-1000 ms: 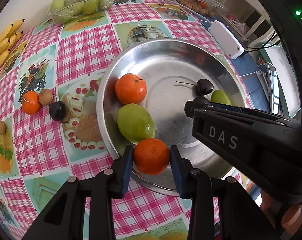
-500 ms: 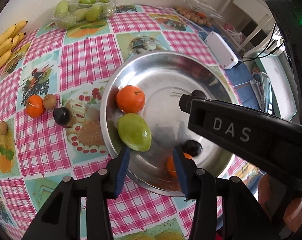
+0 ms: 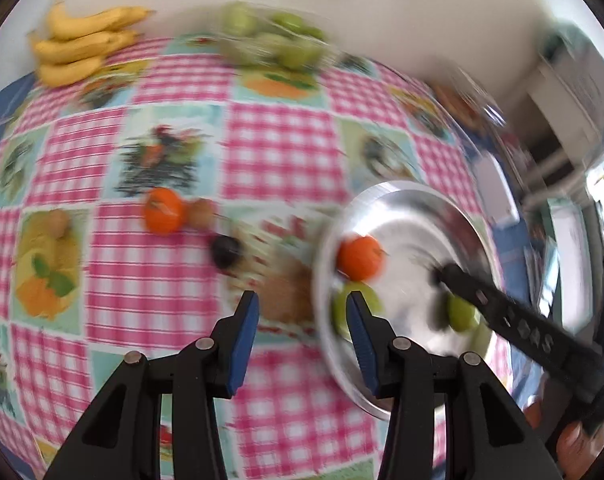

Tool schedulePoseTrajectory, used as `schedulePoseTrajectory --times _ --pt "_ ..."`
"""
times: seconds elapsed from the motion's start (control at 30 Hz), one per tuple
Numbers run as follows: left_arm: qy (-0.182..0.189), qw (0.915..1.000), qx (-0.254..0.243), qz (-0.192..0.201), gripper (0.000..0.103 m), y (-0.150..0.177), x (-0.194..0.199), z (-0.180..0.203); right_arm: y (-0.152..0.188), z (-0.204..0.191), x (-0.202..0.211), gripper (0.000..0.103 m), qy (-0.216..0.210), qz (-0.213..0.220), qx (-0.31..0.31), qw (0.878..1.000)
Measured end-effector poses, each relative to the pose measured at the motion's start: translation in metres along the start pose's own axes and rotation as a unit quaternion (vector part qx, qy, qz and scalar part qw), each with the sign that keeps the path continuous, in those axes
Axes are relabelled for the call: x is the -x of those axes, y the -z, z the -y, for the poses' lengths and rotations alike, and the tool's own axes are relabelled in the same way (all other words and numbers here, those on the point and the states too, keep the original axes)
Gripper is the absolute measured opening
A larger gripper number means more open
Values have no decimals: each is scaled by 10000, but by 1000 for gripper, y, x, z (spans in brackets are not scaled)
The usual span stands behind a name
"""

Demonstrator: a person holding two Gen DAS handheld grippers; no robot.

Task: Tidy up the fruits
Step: 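Open the left tool to drop the tangerine while the right tool releases the plum into the bowl, then move the left tool toward the brown kiwi while the right tool approaches a dark cherry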

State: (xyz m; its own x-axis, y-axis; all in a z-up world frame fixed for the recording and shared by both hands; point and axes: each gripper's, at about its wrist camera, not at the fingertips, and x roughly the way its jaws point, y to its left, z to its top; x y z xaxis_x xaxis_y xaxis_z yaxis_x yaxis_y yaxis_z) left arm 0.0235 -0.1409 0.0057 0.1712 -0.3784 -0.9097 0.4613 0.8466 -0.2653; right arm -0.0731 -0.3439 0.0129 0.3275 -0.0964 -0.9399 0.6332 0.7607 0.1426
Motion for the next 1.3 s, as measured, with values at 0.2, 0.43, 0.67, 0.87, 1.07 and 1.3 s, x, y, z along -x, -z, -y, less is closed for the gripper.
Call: schedulePoseTrajectory --times 0.2,0.43,0.67,0.87,1.07,1.3 --pt "-371 9968 689 146 46 -11 6 -47 0 -4 -2 56 -5 -18 84 10000" --pt "-456 9914 1210 173 46 -17 5 -79 0 -10 -6 56 3 -63 202 9998" --pt "-504 9910 1236 97 46 -16 2 -84 2 -19 -16 63 -10 -188 350 9992" --pt "-629 9906 1206 117 64 -16 1 -85 4 -22 -23 72 -35 -276 426 9987" --pt "-735 9892 1260 123 78 -16 0 -89 5 -26 -25 80 -31 -300 509 9983" --pt "-1007 9863 1273 300 90 -16 3 -93 5 -29 -26 103 -53 -192 616 9979"
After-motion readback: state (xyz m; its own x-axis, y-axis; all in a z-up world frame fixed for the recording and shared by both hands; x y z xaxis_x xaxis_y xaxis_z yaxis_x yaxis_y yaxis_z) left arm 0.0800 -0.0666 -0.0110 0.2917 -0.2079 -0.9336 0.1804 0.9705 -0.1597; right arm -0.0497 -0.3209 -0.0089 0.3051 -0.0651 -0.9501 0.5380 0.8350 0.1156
